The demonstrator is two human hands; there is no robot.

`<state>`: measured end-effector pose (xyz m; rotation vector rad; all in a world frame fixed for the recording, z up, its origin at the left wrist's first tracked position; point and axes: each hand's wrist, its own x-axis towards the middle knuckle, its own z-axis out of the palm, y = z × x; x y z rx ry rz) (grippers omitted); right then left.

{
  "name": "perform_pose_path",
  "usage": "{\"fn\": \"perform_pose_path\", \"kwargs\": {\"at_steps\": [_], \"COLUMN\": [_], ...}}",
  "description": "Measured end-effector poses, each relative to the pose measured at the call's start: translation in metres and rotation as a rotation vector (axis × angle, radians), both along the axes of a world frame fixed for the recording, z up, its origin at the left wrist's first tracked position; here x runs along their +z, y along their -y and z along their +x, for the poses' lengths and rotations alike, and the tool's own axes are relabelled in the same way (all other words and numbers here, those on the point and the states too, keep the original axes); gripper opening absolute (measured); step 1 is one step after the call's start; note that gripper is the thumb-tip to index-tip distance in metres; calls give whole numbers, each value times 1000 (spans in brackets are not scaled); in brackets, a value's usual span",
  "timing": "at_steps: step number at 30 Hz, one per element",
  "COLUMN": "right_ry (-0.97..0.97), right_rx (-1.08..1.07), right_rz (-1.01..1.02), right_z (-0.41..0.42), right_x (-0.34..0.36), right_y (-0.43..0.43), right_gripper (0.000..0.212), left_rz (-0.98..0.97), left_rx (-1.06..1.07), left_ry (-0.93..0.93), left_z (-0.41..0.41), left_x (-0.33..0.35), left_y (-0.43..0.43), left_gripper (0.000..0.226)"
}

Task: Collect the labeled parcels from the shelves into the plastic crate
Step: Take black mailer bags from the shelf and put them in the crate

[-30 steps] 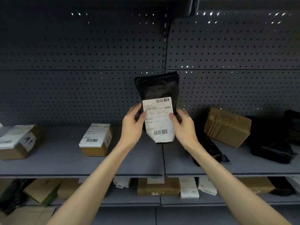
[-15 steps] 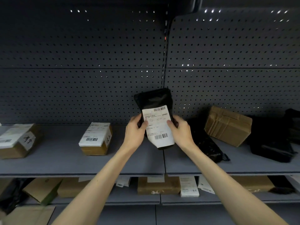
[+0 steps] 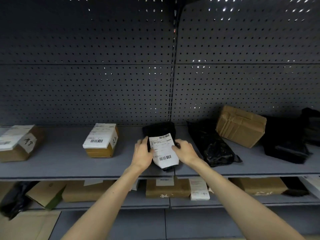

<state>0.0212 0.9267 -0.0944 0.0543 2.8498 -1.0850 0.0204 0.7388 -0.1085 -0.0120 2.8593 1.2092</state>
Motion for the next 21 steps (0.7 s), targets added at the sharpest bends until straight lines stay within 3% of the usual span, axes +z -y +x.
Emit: {"fn": "perform_pose_path", "kwargs": {"at_steps": [4,7,14,21], "right_ry": [-202,-281,-227,-95], "right_rx": [122,128,32,-19], "right_rz": [450,593,675,630], "right_z": [-1,0,17,26], "right_x": [21,41,65,47], "right_y": [-25,-51,-124,-179], "right_gripper": [41,39,40,39], "left_rz": [-357,-513,-664,-623], "left_rx": [-173,-295,-465,-480], "left_ry": [-228,-294,-333,-274], "left_z": [-6,-13,-16,-4], "left_x": [16,32,46,40], "left_y": [-9,-31,-102,-172], "left_gripper": [57,52,51,54]}}
